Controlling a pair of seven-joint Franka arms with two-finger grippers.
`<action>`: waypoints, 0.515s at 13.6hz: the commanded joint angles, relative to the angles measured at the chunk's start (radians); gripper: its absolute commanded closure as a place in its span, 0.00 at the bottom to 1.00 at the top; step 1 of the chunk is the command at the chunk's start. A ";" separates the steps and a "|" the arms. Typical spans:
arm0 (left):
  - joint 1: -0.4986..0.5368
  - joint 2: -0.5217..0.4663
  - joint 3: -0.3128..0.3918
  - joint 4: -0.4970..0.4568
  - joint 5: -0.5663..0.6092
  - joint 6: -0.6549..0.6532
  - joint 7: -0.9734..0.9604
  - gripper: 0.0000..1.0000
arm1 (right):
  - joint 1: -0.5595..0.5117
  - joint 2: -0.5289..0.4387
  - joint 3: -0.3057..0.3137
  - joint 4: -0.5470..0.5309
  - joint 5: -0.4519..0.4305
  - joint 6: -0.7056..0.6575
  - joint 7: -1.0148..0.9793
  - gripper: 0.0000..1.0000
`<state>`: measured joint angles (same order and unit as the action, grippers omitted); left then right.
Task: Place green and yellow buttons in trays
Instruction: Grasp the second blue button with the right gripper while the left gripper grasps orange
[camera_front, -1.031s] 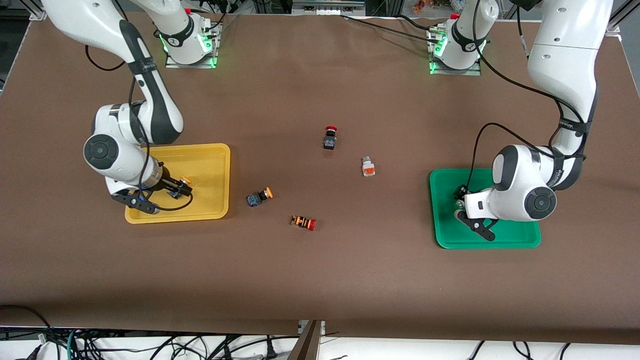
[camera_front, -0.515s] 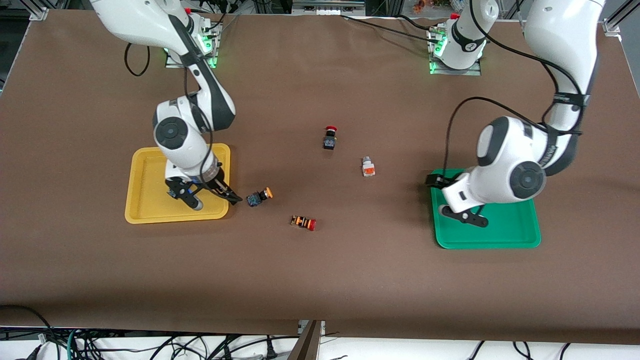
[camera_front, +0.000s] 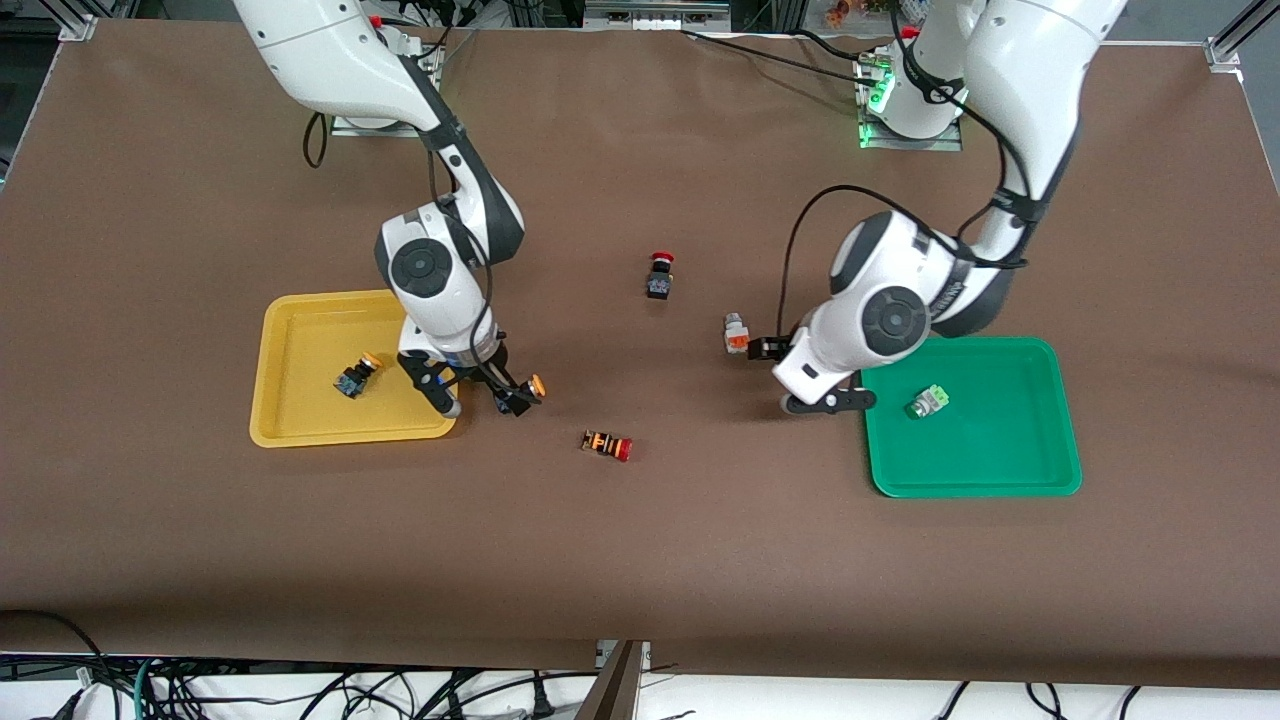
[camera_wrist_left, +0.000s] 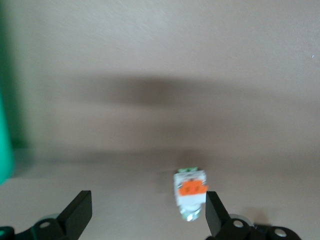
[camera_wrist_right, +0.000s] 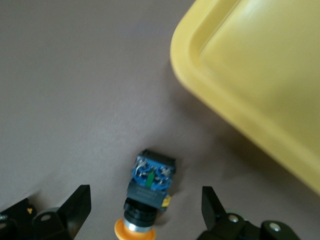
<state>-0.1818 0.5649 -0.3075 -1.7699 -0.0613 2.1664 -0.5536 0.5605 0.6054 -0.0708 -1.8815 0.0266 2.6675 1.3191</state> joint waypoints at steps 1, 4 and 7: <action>-0.047 0.018 0.004 -0.074 -0.012 0.143 -0.139 0.00 | 0.018 0.045 -0.011 0.021 0.013 0.052 0.026 0.02; -0.099 0.023 0.005 -0.103 -0.011 0.162 -0.166 0.00 | 0.030 0.066 -0.011 0.018 0.015 0.051 0.026 0.28; -0.113 0.049 0.007 -0.115 0.001 0.222 -0.166 0.00 | 0.033 0.073 -0.009 0.021 0.012 0.051 0.006 0.89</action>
<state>-0.2876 0.6072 -0.3085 -1.8720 -0.0613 2.3479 -0.7100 0.5774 0.6623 -0.0712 -1.8780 0.0267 2.7119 1.3336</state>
